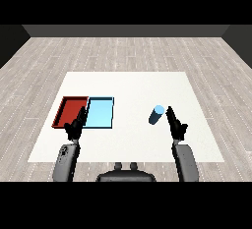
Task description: Pick the blue can and put it in the blue box
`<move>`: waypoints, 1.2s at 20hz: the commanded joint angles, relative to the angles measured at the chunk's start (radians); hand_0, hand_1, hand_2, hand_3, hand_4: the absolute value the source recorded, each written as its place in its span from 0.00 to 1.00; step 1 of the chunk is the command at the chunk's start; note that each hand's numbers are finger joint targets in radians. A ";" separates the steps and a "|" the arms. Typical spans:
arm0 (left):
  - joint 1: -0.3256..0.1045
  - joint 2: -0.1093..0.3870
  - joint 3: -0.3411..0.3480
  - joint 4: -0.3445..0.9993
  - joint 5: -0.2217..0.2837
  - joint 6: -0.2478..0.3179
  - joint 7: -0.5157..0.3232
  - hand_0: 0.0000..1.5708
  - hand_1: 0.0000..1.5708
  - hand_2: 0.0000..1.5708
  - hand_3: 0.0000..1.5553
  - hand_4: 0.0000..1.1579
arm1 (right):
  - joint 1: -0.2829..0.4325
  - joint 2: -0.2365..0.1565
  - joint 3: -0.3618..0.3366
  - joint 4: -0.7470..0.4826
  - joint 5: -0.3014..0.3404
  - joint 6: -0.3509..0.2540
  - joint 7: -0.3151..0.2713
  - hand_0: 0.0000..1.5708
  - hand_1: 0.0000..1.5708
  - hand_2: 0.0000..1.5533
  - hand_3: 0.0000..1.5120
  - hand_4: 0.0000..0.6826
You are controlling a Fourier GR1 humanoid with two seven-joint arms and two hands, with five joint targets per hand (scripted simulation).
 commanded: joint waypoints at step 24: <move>0.017 -0.053 0.035 -0.025 0.063 -0.093 -0.339 0.00 0.00 0.00 0.00 0.00 | -0.219 -0.037 -0.164 0.245 -0.202 0.197 -0.226 0.00 0.00 0.00 0.00 0.00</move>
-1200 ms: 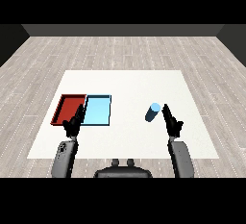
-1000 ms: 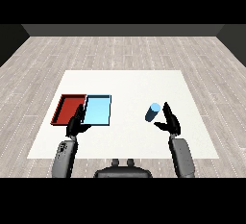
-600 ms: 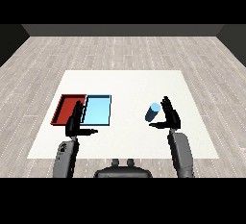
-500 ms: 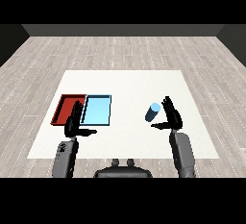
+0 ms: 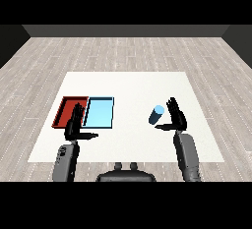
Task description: Pick the blue can and put it in the blue box
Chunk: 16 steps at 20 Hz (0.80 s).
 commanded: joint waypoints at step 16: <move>0.000 0.033 0.042 -0.063 0.077 -0.051 0.065 0.00 0.00 0.00 0.00 0.00 | -0.224 -0.044 -0.079 0.433 -0.023 0.005 -0.095 0.00 0.00 0.00 0.00 0.00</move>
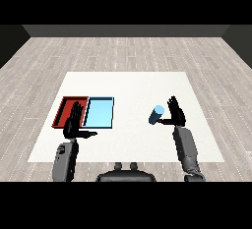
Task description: Pick the blue can and put it in the blue box
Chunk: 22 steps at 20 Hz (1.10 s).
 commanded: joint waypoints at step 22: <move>-0.007 -0.009 0.004 -0.076 0.016 0.025 0.071 0.00 0.00 0.00 0.00 0.00 | -0.176 0.063 0.012 0.435 0.003 -0.031 -0.185 0.00 0.00 0.00 0.00 0.00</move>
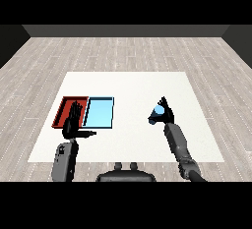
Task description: Pick the blue can and put it in the blue box
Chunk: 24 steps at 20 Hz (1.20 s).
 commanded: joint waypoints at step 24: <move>0.005 -0.032 -0.076 -0.062 -0.076 0.046 0.059 0.00 0.00 0.00 0.00 0.00 | 0.022 0.062 0.169 -0.350 0.113 -0.238 0.108 0.95 0.95 0.96 0.96 0.93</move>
